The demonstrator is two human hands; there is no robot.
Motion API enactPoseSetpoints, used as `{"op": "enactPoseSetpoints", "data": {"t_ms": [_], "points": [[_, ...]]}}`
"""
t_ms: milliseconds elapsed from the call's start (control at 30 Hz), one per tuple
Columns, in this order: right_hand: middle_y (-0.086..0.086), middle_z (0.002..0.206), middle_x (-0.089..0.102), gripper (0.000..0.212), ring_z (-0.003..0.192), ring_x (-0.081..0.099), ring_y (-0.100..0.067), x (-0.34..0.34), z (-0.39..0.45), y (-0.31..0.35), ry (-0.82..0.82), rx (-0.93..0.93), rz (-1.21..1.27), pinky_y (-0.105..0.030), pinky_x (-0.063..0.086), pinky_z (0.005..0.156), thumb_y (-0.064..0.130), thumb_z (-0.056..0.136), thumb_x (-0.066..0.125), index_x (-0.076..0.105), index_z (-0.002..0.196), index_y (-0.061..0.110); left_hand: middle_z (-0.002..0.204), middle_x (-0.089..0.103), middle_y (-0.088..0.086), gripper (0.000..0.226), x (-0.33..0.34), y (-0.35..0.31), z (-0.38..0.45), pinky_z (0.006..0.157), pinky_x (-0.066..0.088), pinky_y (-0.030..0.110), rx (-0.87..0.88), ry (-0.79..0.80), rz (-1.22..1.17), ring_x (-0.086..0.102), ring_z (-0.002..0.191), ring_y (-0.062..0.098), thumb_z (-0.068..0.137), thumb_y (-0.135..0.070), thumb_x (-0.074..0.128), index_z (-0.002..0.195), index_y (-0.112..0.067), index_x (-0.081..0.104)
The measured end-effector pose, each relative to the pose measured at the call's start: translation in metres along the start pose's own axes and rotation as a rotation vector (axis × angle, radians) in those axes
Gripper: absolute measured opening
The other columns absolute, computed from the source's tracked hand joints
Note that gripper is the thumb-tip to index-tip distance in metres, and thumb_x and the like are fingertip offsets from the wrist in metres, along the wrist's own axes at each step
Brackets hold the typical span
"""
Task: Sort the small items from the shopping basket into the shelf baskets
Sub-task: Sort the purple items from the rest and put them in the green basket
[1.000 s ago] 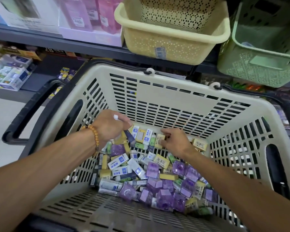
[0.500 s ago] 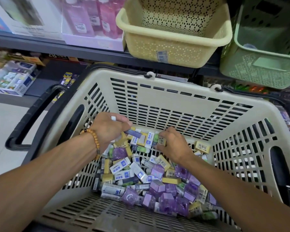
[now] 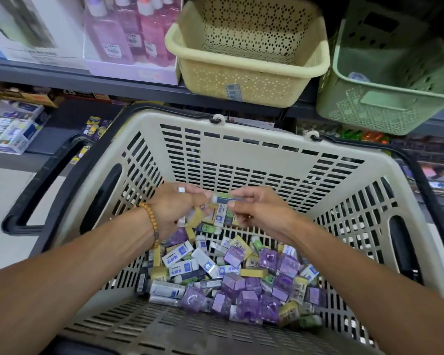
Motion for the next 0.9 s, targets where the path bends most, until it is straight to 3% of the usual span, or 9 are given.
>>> {"op": "enactPoseSetpoints", "data": {"t_ms": [67,133,233,367,467,600,700,800,900], "points": [[-0.006,0.082,0.068,0.029,0.058,0.059,-0.009,-0.031,-0.003,-0.009,-0.100,0.057,-0.105,-0.021,0.050,0.057,0.003,0.086,0.068,0.067,0.114,0.011,0.099,0.068,0.018,0.017,0.002,0.010,-0.002,0.060,0.059,0.033,-0.101,0.017,-0.030,0.072,0.070,0.024,0.084,-0.013,0.073,0.090,0.001,0.065],[-0.008,0.085,0.071,0.031,0.058,0.060,-0.010,-0.051,-0.005,-0.023,-0.140,0.126,-0.251,-0.021,0.051,0.055,0.001,0.086,0.067,0.069,0.114,0.016,0.093,0.066,0.017,0.016,0.005,0.014,-0.002,0.044,0.052,0.025,-0.142,0.033,-0.005,0.068,0.054,0.018,0.087,-0.018,0.070,0.086,-0.003,0.063],[-0.011,0.084,0.071,0.031,0.056,0.062,-0.012,-0.062,-0.004,-0.042,-0.149,0.206,-0.326,-0.021,0.052,0.051,0.000,0.089,0.065,0.066,0.114,0.019,0.099,0.067,0.022,0.018,0.012,0.018,0.001,0.052,0.058,0.030,-0.175,0.070,0.003,0.066,0.062,0.023,0.092,-0.018,0.065,0.095,-0.001,0.062],[-0.009,0.080,0.068,0.021,0.058,0.062,-0.013,-0.068,0.001,-0.049,-0.132,0.192,-0.297,-0.023,0.051,0.054,0.008,0.093,0.063,0.066,0.111,0.019,0.096,0.066,0.018,0.006,0.018,0.018,0.003,0.048,0.054,0.028,-0.191,0.112,-0.069,0.067,0.071,0.024,0.091,-0.003,0.060,0.095,0.000,0.063],[-0.008,0.078,0.063,0.013,0.058,0.058,-0.013,-0.072,0.004,-0.054,-0.161,0.206,-0.328,-0.022,0.048,0.053,0.012,0.098,0.056,0.066,0.105,0.016,0.095,0.063,0.015,0.018,0.022,0.017,0.002,0.049,0.054,0.027,-0.184,0.140,-0.164,0.066,0.076,0.024,0.088,0.008,0.052,0.099,-0.001,0.063],[-0.008,0.085,0.063,0.012,0.058,0.053,-0.011,-0.070,0.009,-0.057,-0.170,0.192,-0.496,-0.020,0.046,0.050,0.011,0.099,0.053,0.061,0.107,0.015,0.104,0.063,0.018,0.030,0.022,0.017,0.003,0.067,0.056,0.032,-0.154,0.160,-0.190,0.066,0.094,0.030,0.084,0.020,0.048,0.097,-0.001,0.064],[-0.010,0.088,0.066,0.013,0.068,0.062,-0.020,-0.072,0.014,-0.057,-0.323,0.122,-0.498,-0.032,0.057,0.066,0.010,0.090,0.068,0.060,0.100,0.013,0.106,0.065,0.018,0.031,0.022,0.017,0.004,0.074,0.057,0.034,-0.134,0.168,-0.168,0.067,0.095,0.029,0.082,0.020,0.054,0.101,-0.001,0.065],[-0.016,0.081,0.071,0.017,0.074,0.070,-0.029,-0.078,0.014,-0.062,-0.512,0.133,-0.463,-0.048,0.059,0.074,0.014,0.081,0.079,0.063,0.075,0.009,0.107,0.066,0.019,0.027,0.024,0.017,0.003,0.062,0.060,0.035,-0.144,0.189,-0.203,0.070,0.089,0.028,0.084,0.016,0.057,0.104,-0.002,0.063],[-0.014,0.081,0.072,0.014,0.078,0.071,-0.029,-0.079,0.015,-0.066,-0.558,0.157,-0.424,-0.045,0.060,0.075,0.013,0.079,0.081,0.070,0.081,0.004,0.107,0.069,0.019,0.026,0.026,0.017,0.001,0.061,0.061,0.040,-0.164,0.209,-0.240,0.070,0.090,0.031,0.084,0.010,0.061,0.108,0.000,0.059]]}}
Point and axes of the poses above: each hand's wrist, its own z-axis towards the middle knuckle, its own x-axis out of the palm, y = z × x, the point moved 8 cm from there along z, towards the middle knuckle
